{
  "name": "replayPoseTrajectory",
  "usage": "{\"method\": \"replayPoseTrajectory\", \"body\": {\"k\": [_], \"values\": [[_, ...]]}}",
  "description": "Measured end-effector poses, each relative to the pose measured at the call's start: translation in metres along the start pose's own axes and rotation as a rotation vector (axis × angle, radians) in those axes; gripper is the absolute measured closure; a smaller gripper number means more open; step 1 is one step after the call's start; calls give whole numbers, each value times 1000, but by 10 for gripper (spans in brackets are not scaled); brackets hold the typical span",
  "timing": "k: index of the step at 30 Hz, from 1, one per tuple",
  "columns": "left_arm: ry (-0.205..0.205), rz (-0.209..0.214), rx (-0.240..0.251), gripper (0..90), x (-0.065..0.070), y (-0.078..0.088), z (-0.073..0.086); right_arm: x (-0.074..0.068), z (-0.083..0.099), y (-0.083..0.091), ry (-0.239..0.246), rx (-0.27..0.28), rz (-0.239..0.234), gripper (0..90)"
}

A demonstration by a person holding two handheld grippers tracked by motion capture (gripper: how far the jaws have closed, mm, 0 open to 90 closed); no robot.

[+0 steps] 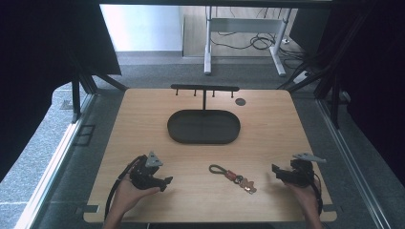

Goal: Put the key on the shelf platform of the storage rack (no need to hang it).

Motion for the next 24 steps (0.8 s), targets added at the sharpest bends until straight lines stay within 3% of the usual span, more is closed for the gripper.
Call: {"method": "replayPoseTrajectory", "body": {"k": [2,4,7,13,18,24], "values": [[12,-1,3,255,-1,0,-1,-1,0,4,7,7,-41,201],[23,3,9,261,0,0,-2,-1,1,6,41,12,-47,208],[32,19,8,265,2,-1,-2,-4,3,8,33,4,-81,244],[37,43,45,275,5,11,-3,-7,0,13,75,7,-91,271],[41,68,76,277,8,23,-1,-21,-1,11,162,-6,-113,304],[39,91,78,279,10,22,0,-29,-5,17,190,-11,-139,324]]}}
Point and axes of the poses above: each handheld gripper's, and its own axes: y roughly backward along the jaws, z roughly out of its underside, x roughly to its right, the point moved 9 cm from there along -y, roughly forward along the jaws, and after that the axes turned 2 degrees about z, right-handed, at the moved point
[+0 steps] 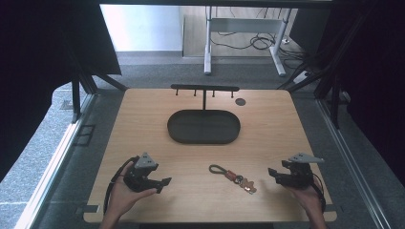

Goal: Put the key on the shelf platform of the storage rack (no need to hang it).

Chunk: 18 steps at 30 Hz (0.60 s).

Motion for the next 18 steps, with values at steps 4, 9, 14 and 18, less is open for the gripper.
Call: {"method": "replayPoseTrajectory", "body": {"k": [4,9,14,18], "values": [[-6,4,-5,278,0,-4,1,-3,-8,6,30,18,-5,359],[-26,-2,1,279,0,-3,-3,-12,-13,11,72,13,-51,385],[-35,7,29,279,4,-1,-11,-18,-11,15,75,1,-82,397],[-46,14,37,278,5,2,-12,-21,-12,15,77,-12,-81,398]]}}
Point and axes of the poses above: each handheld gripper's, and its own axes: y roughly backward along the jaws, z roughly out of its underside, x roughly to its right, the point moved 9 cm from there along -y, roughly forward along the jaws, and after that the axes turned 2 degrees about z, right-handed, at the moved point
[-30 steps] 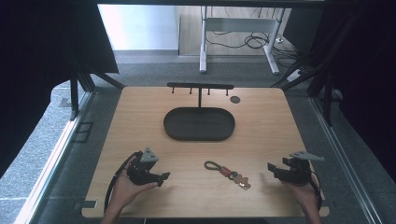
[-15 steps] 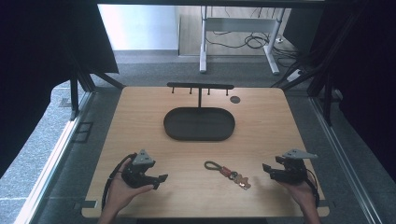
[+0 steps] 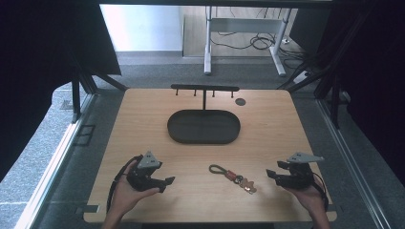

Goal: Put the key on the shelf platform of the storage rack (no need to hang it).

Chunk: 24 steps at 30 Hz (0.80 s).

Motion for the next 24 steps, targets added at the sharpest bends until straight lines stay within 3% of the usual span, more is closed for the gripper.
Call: {"method": "replayPoseTrajectory", "body": {"k": [4,8,11,18,24], "values": [[7,-14,7,279,-6,3,3,-5,-4,-2,9,-11,4,401],[5,-2,25,278,-5,5,2,-10,-8,-2,37,-67,-12,408],[13,-5,37,276,-4,3,2,-12,-16,-1,85,-117,10,393],[21,-10,45,280,-2,0,0,-24,-32,-5,145,-151,-28,409],[6,-5,12,288,5,-10,1,-35,-46,-6,190,-156,-66,427]]}}
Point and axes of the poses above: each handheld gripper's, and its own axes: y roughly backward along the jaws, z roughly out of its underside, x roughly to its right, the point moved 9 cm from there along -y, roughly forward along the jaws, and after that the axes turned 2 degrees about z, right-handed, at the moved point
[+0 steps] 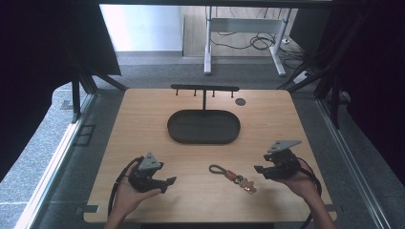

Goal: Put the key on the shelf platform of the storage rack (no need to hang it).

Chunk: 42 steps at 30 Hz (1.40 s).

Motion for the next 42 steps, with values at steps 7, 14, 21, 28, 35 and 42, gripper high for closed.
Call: {"method": "replayPoseTrajectory", "body": {"k": [7,14,21,28,35,42], "values": [[-6,-6,-11,294,1,-1,1,-2,-10,-1,47,-31,-4,447],[-21,-6,-16,309,0,-2,3,-10,-25,-3,81,-53,-23,449],[-29,-20,-19,325,-2,-1,3,-18,-36,-15,111,-92,-32,450],[-27,-15,-29,326,-2,-4,5,-23,-46,-24,117,-114,-43,450],[-24,-10,-27,325,-1,-4,4,-29,-51,-30,129,-136,-57,450],[-19,-19,-34,318,-2,-5,6,-34,-51,-37,143,-161,-66,450]]}}
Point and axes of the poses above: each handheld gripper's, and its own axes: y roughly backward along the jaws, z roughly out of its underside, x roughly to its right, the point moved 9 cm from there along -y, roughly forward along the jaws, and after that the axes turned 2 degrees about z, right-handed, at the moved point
